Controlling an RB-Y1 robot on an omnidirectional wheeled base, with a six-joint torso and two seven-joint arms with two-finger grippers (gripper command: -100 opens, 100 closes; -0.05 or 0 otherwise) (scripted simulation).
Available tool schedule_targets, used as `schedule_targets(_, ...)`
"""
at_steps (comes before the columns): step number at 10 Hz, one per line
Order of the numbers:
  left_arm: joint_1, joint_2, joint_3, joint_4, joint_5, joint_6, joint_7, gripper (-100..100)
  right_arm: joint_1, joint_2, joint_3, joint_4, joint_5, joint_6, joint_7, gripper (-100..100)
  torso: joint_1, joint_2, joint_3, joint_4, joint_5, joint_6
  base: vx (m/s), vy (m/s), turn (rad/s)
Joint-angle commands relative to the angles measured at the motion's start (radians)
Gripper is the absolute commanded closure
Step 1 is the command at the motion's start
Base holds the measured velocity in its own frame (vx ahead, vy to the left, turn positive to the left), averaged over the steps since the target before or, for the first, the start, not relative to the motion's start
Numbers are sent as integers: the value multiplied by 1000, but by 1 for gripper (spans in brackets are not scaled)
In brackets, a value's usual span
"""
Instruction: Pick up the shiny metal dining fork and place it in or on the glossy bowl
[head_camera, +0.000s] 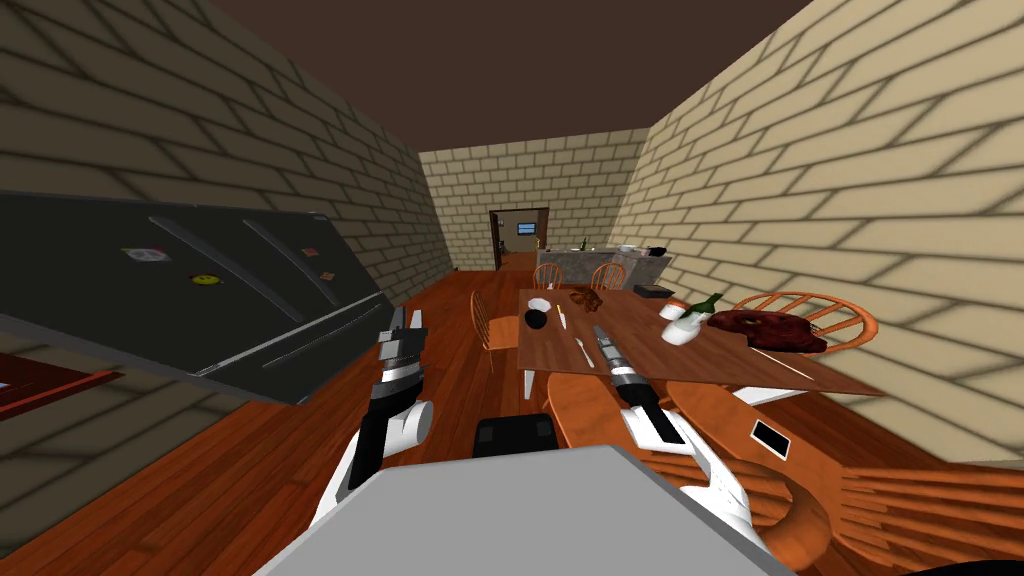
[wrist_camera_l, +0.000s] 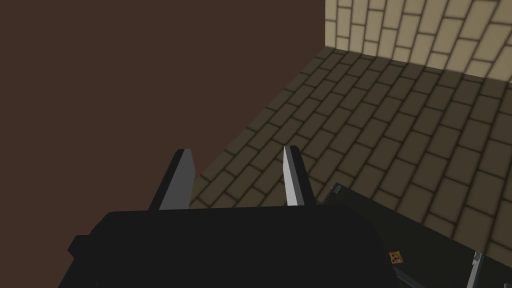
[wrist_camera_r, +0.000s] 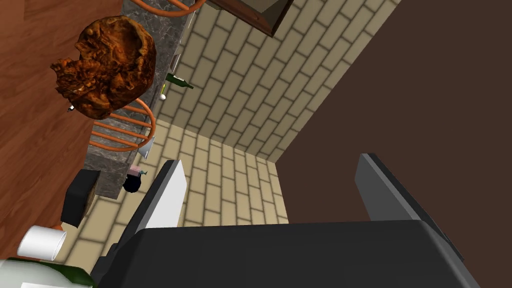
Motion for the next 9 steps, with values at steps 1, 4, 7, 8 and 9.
schedule_targets(1, 0, 0, 0, 0, 0, 0, 0, 0, 21, -30, 9, 31, 2, 15, 13, -100, 0, 0, 0, 0, 0, 0, -30, 31, 138)
schedule_targets(4, 0, 0, 0, 0, 0, 0, 0, 0, 46, -76, 20, 74, 3, 36, 29, -100, 1, 1, 0, 0, 0, 0, -28, 39, 110)
schedule_targets(7, 0, 0, 0, 0, 0, 0, 0, 0, 86, -150, 38, 143, 4, 69, 54, -100, 0, 0, 0, 0, 0, 0, -21, 38, 137)
schedule_targets(8, 0, 0, 0, 0, 0, 0, 0, 0, 98, -174, 44, 167, 4, 81, 63, -100, 1, 0, 0, 0, 0, 0, -34, 69, 195)
schedule_targets(9, 0, 0, 0, 0, 0, 0, 0, 0, 110, -199, 50, 193, 5, 93, 70, -100, 2, 0, 0, 0, 1, 0, -29, 53, 176)
